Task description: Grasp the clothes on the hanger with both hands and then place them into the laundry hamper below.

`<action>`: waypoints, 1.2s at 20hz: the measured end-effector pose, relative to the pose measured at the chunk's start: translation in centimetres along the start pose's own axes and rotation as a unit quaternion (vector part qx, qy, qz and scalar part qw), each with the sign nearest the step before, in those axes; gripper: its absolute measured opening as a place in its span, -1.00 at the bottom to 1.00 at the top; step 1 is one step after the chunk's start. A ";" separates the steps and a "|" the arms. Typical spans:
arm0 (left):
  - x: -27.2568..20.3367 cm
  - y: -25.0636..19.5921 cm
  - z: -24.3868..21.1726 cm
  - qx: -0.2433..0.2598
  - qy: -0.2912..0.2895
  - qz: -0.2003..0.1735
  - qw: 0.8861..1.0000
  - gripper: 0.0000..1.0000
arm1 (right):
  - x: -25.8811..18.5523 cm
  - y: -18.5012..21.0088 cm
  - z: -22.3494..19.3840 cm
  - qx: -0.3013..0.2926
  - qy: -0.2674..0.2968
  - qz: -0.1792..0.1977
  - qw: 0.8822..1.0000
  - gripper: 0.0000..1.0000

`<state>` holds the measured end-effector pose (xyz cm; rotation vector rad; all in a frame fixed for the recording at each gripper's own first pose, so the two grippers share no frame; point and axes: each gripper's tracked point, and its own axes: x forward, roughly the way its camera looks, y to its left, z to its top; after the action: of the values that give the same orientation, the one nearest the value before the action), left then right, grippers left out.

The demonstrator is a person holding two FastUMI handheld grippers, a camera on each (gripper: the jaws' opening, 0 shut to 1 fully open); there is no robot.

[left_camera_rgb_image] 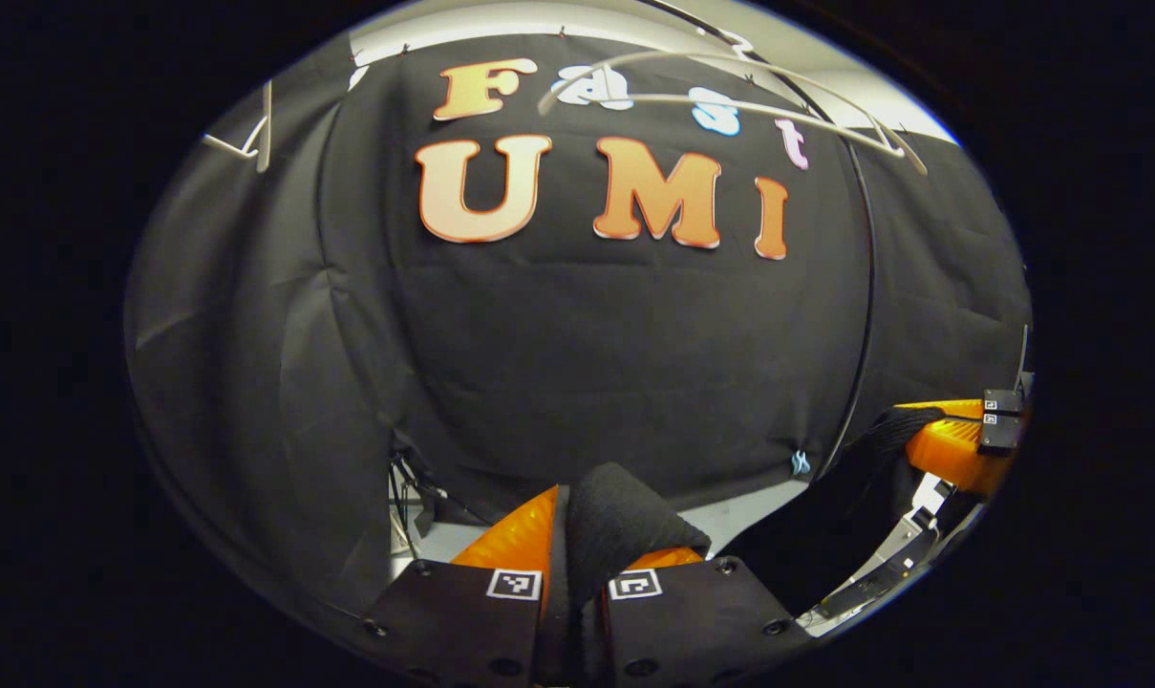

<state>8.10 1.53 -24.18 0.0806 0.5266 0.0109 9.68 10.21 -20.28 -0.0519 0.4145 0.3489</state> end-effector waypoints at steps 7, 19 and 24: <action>-0.1 -3.4 -8.9 0.021 0.086 -0.038 0.995 -0.72 | 0.8 0.8 -10.2 0.031 0.103 0.009 0.994 -0.98; -1.8 -2.0 -19.6 -0.030 0.231 -0.025 0.972 -0.45 | -1.3 1.8 -20.9 0.033 0.226 0.022 0.973 -0.83; -2.8 -1.9 -21.1 -0.016 0.256 -0.032 0.966 0.56 | -2.6 3.0 -23.5 0.046 0.266 0.039 0.962 -0.31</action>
<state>-4.93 1.13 -41.08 0.0274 1.0454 -0.0243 -2.62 9.35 -40.63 -0.0369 0.9673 0.3924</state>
